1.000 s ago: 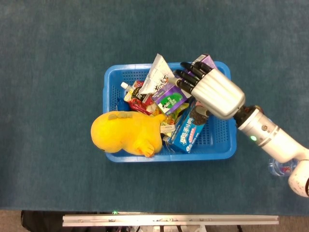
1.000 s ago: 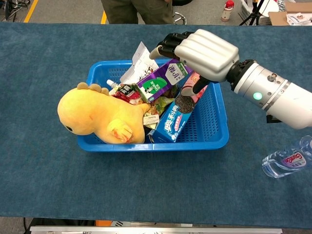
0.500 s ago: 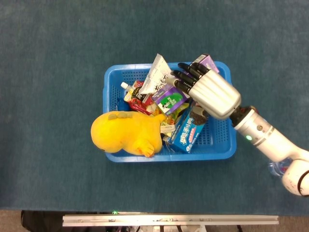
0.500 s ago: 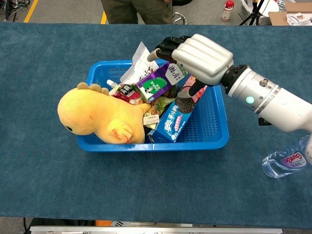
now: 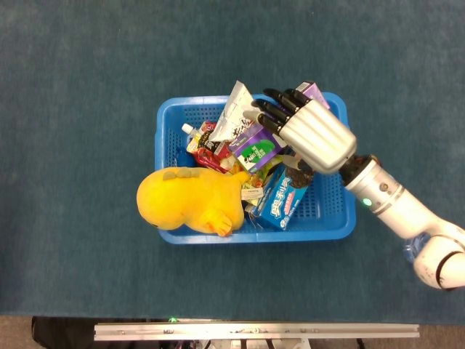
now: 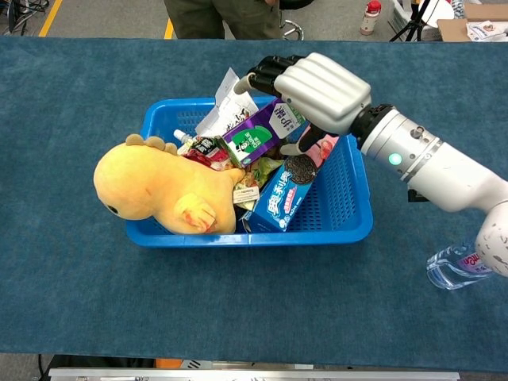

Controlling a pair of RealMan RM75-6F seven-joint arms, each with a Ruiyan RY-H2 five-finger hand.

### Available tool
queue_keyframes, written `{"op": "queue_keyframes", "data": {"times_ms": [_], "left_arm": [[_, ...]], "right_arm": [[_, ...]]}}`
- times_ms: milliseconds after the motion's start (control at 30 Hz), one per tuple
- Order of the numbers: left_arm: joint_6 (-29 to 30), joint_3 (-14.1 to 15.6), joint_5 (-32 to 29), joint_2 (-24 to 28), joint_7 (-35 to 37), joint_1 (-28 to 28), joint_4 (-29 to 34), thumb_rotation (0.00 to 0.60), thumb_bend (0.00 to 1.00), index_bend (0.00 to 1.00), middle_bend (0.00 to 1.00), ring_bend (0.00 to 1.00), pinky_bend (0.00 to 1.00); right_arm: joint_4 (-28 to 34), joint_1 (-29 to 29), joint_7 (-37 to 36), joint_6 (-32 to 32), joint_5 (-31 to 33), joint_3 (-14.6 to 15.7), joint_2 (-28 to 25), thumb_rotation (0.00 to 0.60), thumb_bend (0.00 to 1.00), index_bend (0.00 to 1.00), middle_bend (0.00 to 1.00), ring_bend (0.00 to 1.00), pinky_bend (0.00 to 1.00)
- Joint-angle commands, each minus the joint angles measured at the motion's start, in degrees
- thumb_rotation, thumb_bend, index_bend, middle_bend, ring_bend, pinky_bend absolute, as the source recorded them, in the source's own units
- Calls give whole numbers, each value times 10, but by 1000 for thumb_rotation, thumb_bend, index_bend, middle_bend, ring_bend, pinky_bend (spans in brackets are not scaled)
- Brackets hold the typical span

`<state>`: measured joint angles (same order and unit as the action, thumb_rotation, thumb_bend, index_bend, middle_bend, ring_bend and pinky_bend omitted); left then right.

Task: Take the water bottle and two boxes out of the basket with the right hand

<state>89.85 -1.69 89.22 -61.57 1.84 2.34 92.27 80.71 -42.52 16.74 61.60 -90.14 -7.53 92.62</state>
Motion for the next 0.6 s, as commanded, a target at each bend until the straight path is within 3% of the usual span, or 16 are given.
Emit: {"op": "queue_keyframes", "data": {"times_ms": [33,367,600], "left_arm": [[0,0,0,0,1,0,0,600,203,272,98,44,219],[1,1,3,1,0,0,1,600,203,272,98,44,220],[2,2,4,3,1,-1,3,600,203,272,98,44,220]], "right_arm": [[-7,-2,-3,-1,2,0,5,600,0,216,234,146,270],[-32,-8,-14,-2,10,-1,20,600,0,216,245,148,269],[-50,-10,-17,-1,12,0,28,600,0,234,304,203,282]]}}
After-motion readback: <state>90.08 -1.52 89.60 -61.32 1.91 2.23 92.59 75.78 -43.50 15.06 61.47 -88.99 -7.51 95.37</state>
